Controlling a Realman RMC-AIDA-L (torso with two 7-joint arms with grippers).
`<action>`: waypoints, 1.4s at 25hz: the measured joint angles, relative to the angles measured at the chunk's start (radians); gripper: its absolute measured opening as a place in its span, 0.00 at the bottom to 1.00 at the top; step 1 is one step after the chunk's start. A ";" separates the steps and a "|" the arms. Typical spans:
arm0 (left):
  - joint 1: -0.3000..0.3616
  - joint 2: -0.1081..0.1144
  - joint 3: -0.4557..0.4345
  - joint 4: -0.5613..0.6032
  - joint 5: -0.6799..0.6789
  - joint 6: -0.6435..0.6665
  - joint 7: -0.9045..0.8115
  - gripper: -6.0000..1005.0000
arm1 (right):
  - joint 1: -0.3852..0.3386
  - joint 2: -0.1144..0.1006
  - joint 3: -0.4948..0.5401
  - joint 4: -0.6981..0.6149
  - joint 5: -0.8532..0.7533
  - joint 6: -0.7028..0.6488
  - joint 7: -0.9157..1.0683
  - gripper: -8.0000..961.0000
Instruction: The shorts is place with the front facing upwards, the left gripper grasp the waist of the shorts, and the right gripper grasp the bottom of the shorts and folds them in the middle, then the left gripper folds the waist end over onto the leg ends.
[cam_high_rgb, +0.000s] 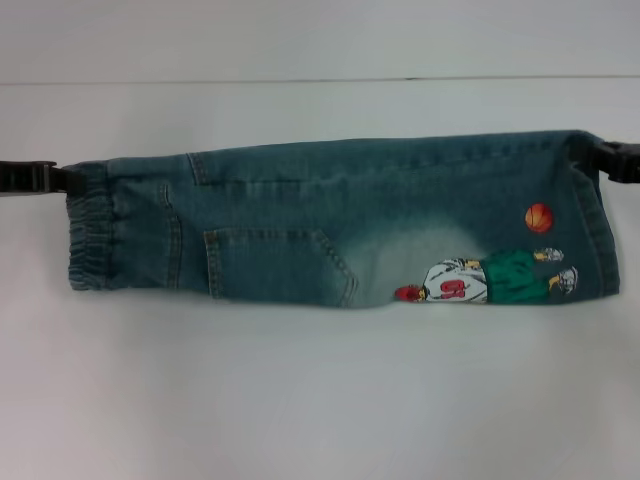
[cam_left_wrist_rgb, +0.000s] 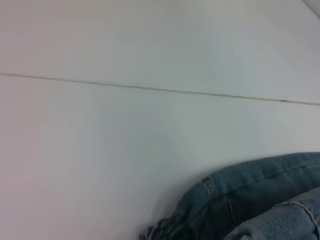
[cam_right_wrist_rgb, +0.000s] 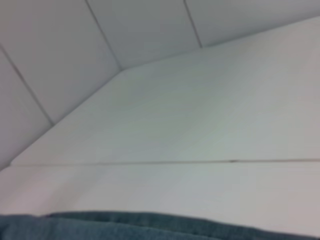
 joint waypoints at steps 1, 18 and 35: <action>0.000 -0.001 0.000 -0.002 -0.003 -0.008 0.001 0.11 | 0.007 0.008 -0.003 -0.001 0.015 0.032 -0.001 0.11; -0.010 -0.024 0.013 -0.045 -0.057 -0.139 0.039 0.11 | 0.094 0.058 -0.032 0.016 0.018 0.271 -0.038 0.13; -0.005 -0.066 0.098 -0.057 -0.061 -0.259 0.042 0.12 | 0.162 0.122 -0.069 0.044 0.019 0.482 -0.132 0.15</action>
